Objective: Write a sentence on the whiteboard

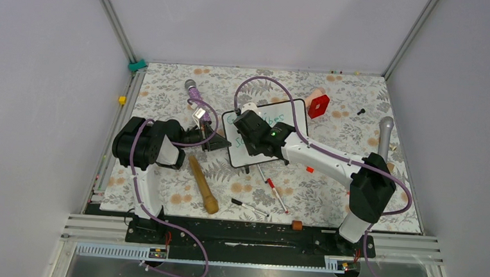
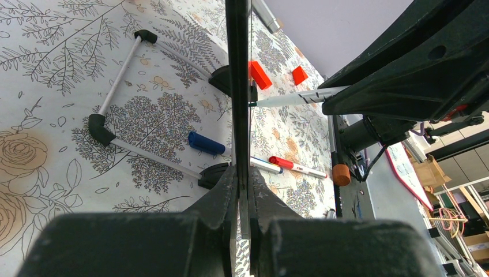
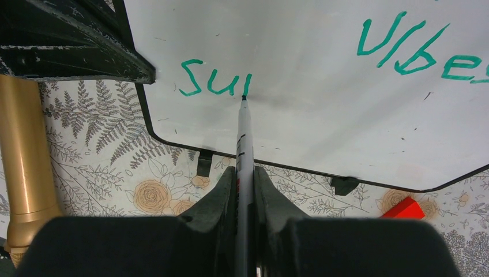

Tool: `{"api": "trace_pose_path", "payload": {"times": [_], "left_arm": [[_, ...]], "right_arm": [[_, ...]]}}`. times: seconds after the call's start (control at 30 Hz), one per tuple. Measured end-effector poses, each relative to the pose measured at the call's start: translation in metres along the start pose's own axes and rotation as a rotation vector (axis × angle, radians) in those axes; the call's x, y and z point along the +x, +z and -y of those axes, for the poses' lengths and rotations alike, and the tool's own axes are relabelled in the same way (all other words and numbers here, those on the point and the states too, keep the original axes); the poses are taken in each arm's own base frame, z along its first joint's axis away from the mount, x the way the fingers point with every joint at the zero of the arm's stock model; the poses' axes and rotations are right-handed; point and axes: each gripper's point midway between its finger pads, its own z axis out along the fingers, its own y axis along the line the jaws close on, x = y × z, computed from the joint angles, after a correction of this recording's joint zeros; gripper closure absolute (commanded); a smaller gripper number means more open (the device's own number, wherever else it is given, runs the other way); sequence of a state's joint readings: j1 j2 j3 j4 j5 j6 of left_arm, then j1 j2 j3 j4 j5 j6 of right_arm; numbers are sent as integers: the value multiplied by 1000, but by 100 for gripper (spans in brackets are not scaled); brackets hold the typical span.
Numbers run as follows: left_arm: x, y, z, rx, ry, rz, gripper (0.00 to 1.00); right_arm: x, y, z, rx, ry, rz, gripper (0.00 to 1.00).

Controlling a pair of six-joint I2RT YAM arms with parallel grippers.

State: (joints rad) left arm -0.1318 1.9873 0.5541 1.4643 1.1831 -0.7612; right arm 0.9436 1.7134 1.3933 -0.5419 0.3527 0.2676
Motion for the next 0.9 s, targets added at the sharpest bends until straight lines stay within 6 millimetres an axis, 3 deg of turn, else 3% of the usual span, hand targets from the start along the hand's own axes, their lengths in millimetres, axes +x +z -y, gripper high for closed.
{"api": "trace_pose_path", "payload": {"times": [0.9], "left_arm": [[0, 0, 0, 2, 1, -1, 99]], "right_arm": [[-12, -2, 3, 21, -6, 17, 100]]}}
